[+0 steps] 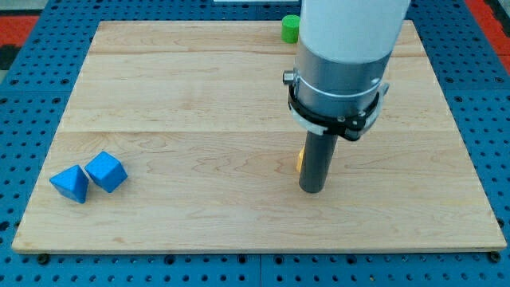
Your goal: Move the yellow hexagon below the yellow heart
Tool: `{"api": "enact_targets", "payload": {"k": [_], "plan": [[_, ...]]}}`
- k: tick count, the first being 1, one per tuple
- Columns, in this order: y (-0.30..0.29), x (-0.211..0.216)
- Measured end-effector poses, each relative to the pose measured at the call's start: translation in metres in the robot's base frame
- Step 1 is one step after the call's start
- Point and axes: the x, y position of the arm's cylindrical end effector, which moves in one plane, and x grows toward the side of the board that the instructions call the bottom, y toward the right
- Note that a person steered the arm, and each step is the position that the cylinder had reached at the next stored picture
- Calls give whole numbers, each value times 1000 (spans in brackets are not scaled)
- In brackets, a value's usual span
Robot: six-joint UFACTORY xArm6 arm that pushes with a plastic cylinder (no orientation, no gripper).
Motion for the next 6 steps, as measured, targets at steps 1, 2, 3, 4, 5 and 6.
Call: {"api": "enact_targets", "payload": {"k": [1,2,3,4,5,6], "plan": [[1,-21],[1,-48],[8,-64],[21,-82],[23,-96],[70,-73]]}}
